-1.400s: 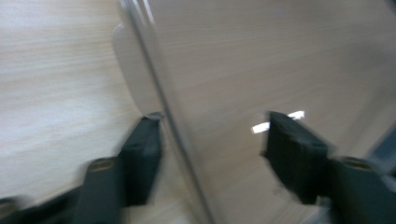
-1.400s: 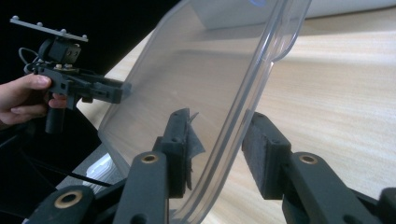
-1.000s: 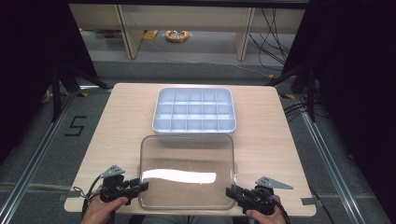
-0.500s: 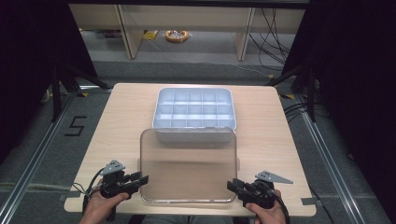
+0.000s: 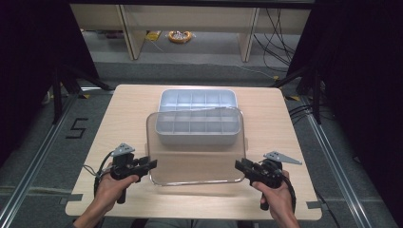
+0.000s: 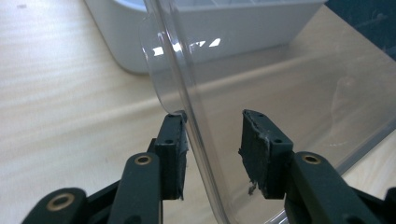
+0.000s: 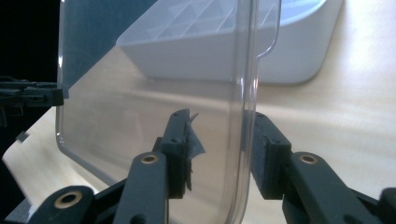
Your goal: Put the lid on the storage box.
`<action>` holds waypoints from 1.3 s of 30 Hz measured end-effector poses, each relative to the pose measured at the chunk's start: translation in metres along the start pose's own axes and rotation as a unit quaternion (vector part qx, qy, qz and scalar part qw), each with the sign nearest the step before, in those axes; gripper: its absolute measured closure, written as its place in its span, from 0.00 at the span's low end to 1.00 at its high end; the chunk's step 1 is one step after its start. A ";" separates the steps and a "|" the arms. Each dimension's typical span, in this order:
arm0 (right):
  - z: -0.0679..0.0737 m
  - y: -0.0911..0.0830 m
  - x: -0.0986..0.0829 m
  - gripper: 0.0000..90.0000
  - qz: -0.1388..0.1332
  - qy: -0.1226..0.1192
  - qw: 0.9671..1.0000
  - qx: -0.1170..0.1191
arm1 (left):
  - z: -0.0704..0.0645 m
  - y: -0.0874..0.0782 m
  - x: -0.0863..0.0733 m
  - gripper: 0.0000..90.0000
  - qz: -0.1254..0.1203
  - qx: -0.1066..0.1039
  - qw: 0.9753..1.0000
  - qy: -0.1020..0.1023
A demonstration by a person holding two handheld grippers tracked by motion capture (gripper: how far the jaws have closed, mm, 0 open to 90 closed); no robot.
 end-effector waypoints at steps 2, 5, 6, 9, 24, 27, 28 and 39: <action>0.000 0.002 0.010 0.70 -0.004 0.015 1.000 -0.001 | 0.002 0.000 0.010 0.67 -0.003 0.000 1.000 0.000; -0.003 0.004 0.025 0.70 -0.015 0.015 1.000 -0.004 | 0.005 0.000 0.028 0.67 -0.011 0.004 1.000 -0.006; -0.006 0.006 0.033 0.70 -0.021 0.001 1.000 -0.005 | 0.007 0.001 0.034 0.67 -0.013 0.008 1.000 -0.010; -0.007 0.009 0.051 0.69 -0.028 0.003 1.000 -0.009 | 0.011 0.003 0.057 0.67 -0.023 0.015 0.999 -0.017; -0.028 0.044 0.131 0.68 -0.047 0.048 0.997 -0.041 | 0.043 0.040 0.150 0.65 -0.033 0.050 0.996 -0.070; -0.032 0.053 0.137 0.68 -0.045 0.051 0.997 -0.046 | 0.049 0.046 0.155 0.65 -0.025 0.053 0.995 -0.081; -0.034 0.055 0.138 0.68 -0.045 0.044 0.997 -0.049 | 0.051 0.049 0.156 0.64 -0.022 0.054 0.995 -0.085; -0.042 0.071 0.135 0.66 -0.028 0.083 0.995 -0.046 | 0.062 0.066 0.151 0.63 -0.004 0.045 0.992 -0.122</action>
Point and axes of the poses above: each handheld gripper's, and its own axes: y roughly forward along the jaws, x roughly out of its top, z roughly to its left, the point moved 1 cm from there along y, roughly forward along the jaws, and after that the axes turned 8 degrees about z, right-handed, at the moved point
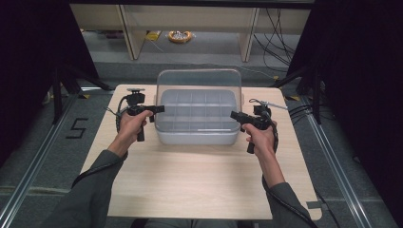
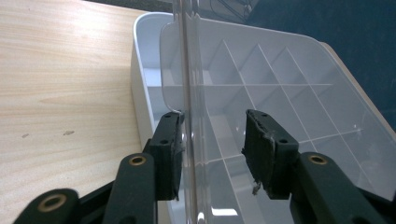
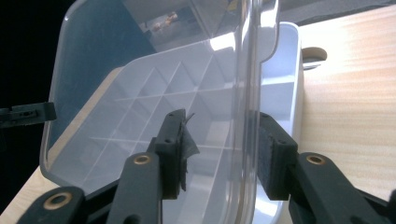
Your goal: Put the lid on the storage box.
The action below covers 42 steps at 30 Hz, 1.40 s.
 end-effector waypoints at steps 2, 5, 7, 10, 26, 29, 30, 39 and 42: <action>-0.003 0.000 -0.001 0.66 0.000 -0.004 1.000 0.003 | 0.002 0.001 -0.001 0.63 0.002 -0.003 1.000 -0.001; -0.005 0.002 -0.004 0.66 -0.001 -0.010 1.000 0.001 | 0.002 0.003 -0.002 0.63 0.007 -0.002 1.000 -0.001; -0.006 0.003 -0.005 0.66 0.000 -0.008 1.000 0.001 | 0.002 0.005 -0.003 0.63 0.010 0.000 1.000 -0.004; -0.006 0.004 -0.008 0.65 0.009 0.018 1.000 -0.001 | 0.001 0.008 -0.004 0.63 0.011 0.003 1.000 -0.002; -0.014 0.020 -0.011 0.62 0.017 0.018 1.000 -0.010 | 0.009 0.017 -0.006 0.62 0.018 0.012 1.000 -0.011; -0.013 0.022 -0.012 0.61 0.023 0.030 0.999 -0.011 | 0.011 0.020 -0.008 0.62 0.013 0.006 1.000 -0.020; -0.012 0.023 -0.012 0.61 0.025 0.042 0.999 -0.011 | 0.011 0.020 -0.008 0.62 0.013 0.007 1.000 -0.018; -0.013 0.025 -0.013 0.62 0.027 0.036 0.999 -0.024 | 0.011 0.023 -0.011 0.59 0.002 0.012 1.000 0.000; -0.014 0.026 -0.013 0.62 0.026 0.037 0.999 -0.028 | 0.008 0.023 -0.013 0.56 0.004 0.021 1.000 0.010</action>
Point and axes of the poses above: each handheld gripper's, and its own axes: y roughly forward along the jaws, x roughly out of its top, z roughly to its left, the point moved 1 cm from there along y, roughly forward along the jaws, and after that the axes turned 8 degrees about z, right-handed, at the moved point
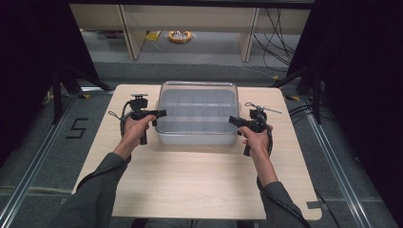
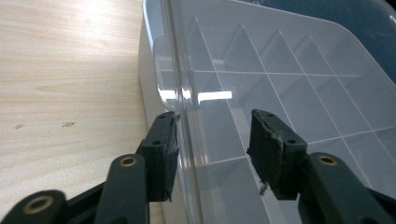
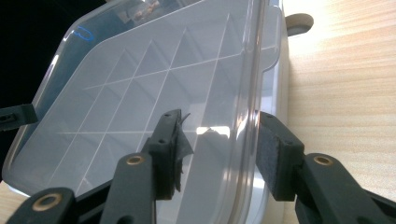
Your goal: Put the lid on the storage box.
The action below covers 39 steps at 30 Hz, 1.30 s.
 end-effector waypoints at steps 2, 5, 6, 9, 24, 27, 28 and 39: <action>0.000 0.000 0.000 0.62 -0.002 -0.001 1.000 0.001 | -0.003 0.000 -0.001 0.55 -0.001 0.007 1.000 0.006; -0.005 0.002 0.001 0.61 -0.009 -0.027 1.000 -0.002 | -0.003 0.000 -0.001 0.53 0.004 0.011 1.000 0.011; -0.004 0.002 0.001 0.61 -0.009 -0.028 1.000 -0.005 | -0.003 0.000 -0.001 0.53 0.003 0.011 1.000 0.012; -0.001 0.001 0.002 0.59 -0.021 -0.035 0.999 -0.007 | -0.007 0.003 -0.003 0.59 0.011 0.053 0.997 0.058; -0.001 0.000 0.003 0.58 -0.003 -0.018 1.000 -0.002 | -0.008 0.004 -0.005 0.58 0.003 0.051 0.997 0.050; -0.001 0.000 0.004 0.58 0.001 -0.017 1.000 -0.002 | -0.007 0.004 -0.006 0.59 0.002 0.050 0.997 0.051; 0.000 0.000 0.004 0.57 0.001 -0.018 1.000 -0.005 | -0.007 0.004 -0.006 0.59 0.001 0.050 0.997 0.051; -0.002 -0.003 0.013 0.54 0.037 0.047 0.998 0.031 | -0.008 0.003 -0.007 0.60 0.007 0.051 0.997 0.061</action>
Point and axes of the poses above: each handheld gripper's, and its own axes: y roughly forward along the jaws, x roughly out of its top, z roughly to its left, the point moved 1 cm from there along y, roughly forward along the jaws, and after that the axes turned 8 degrees about z, right-handed, at the moved point
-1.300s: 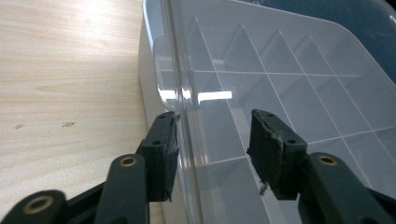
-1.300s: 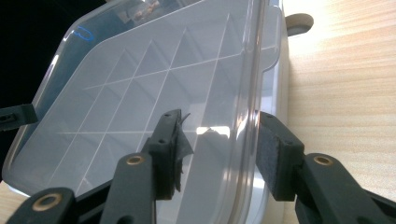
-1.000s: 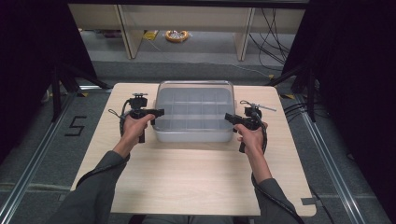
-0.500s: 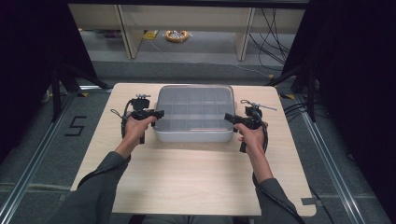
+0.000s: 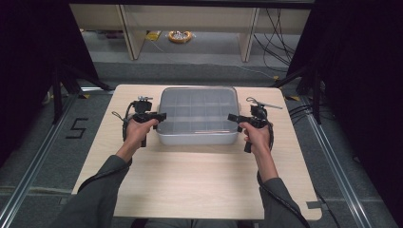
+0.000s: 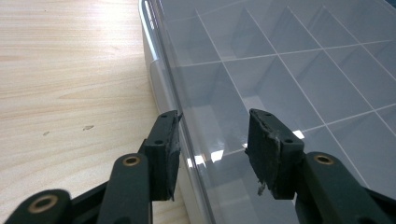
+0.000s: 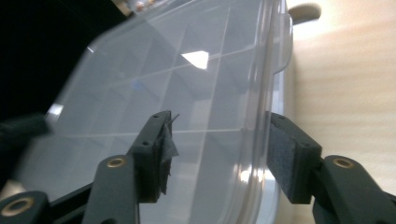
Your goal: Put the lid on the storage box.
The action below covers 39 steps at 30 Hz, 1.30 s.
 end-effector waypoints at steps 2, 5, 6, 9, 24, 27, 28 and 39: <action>-0.004 -0.004 0.001 0.53 -0.021 -0.006 1.000 -0.013 | 0.000 0.001 -0.001 0.60 -0.006 0.002 1.000 -0.001; -0.010 -0.013 0.002 0.54 -0.029 0.004 1.000 -0.004 | 0.001 0.002 -0.001 0.60 -0.008 -0.001 1.000 -0.007; -0.013 -0.014 0.002 0.54 -0.032 -0.010 0.999 -0.013 | 0.001 0.002 -0.001 0.60 -0.007 -0.001 1.000 -0.007; -0.014 -0.018 -0.001 0.54 -0.029 -0.010 0.999 -0.009 | 0.001 0.001 0.000 0.60 -0.004 -0.002 1.000 -0.009; -0.009 -0.022 -0.014 0.54 -0.037 -0.077 0.996 -0.007 | 0.006 -0.019 0.004 0.49 -0.030 -0.034 0.998 -0.036; -0.008 -0.025 -0.018 0.53 -0.042 -0.088 0.995 -0.006 | 0.006 -0.027 0.000 0.49 -0.034 -0.043 0.998 -0.031; -0.006 -0.027 -0.020 0.53 -0.040 -0.079 0.996 -0.004 | 0.005 -0.030 -0.002 0.49 -0.034 -0.045 0.998 -0.028; -0.002 -0.036 -0.038 0.51 -0.049 -0.116 0.992 0.011 | 0.005 -0.045 -0.028 0.47 -0.042 -0.080 0.996 -0.023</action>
Point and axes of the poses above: each handheld gripper's, and its own axes: y roughly forward along the jaws, x roughly out of its top, z roughly to its left, the point moved 1 cm from there along y, roughly forward along the jaws, and after that the axes turned 8 degrees about z, right-handed, at the moved point
